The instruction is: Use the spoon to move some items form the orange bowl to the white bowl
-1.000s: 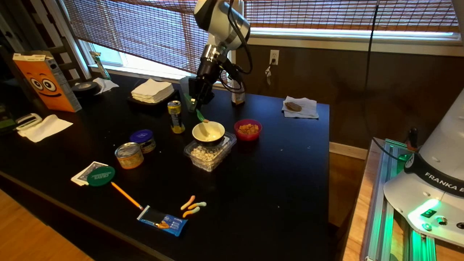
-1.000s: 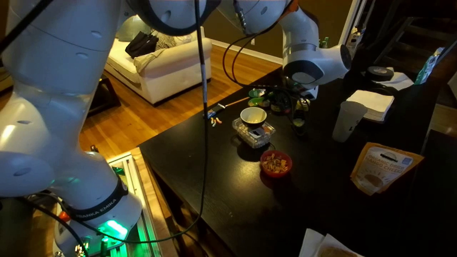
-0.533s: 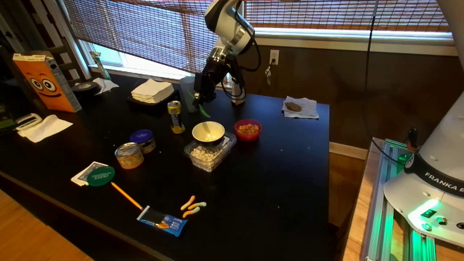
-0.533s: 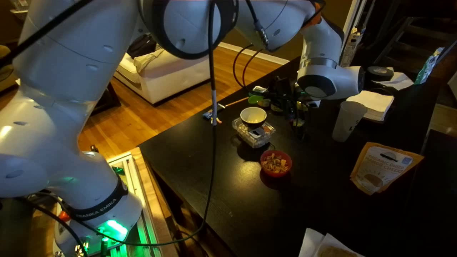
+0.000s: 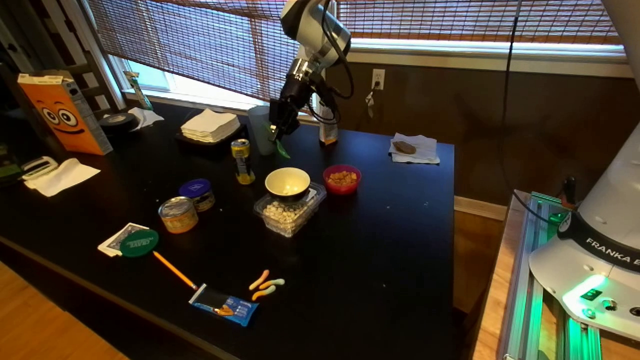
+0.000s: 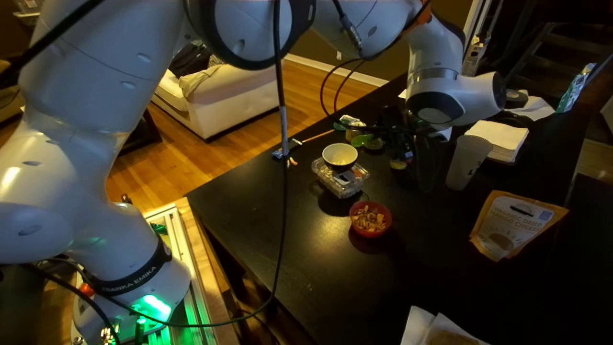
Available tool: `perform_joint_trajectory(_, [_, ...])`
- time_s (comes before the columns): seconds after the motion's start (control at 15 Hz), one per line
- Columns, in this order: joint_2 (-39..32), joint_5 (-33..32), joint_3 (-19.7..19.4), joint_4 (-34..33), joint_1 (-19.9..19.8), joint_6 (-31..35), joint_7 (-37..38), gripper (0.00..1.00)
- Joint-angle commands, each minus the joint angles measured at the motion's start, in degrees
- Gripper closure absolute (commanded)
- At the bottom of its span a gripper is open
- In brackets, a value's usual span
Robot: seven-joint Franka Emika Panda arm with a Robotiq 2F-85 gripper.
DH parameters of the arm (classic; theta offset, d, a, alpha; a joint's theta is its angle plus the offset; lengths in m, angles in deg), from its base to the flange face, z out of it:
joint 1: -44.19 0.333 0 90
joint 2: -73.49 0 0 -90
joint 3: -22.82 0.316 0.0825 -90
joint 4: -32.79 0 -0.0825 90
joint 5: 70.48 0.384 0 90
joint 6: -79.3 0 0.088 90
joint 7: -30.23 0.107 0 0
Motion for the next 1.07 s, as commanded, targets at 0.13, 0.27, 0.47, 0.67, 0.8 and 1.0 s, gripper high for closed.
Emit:
perform_joint_trajectory(0.13, [4.99, -9.32, -3.90, 4.63, 3.39, 12.45, 5.53, 0.95])
perform_joint_trajectory(0.27, [6.10, -14.10, -4.63, 6.60, 3.85, 16.70, 8.44, 0.95])
perform_joint_trajectory(0.47, [7.25, -22.77, -5.53, 9.64, 4.35, 21.77, 13.86, 0.95])
perform_joint_trajectory(0.67, [7.44, -32.01, -7.23, 11.99, 5.54, 23.12, 20.46, 0.95])
perform_joint_trajectory(0.8, [6.99, -36.35, -7.69, 12.63, 5.75, 22.00, 23.32, 0.95])
perform_joint_trajectory(1.0, [6.24, -39.87, -7.40, 13.65, 5.61, 21.29, 25.32, 0.95])
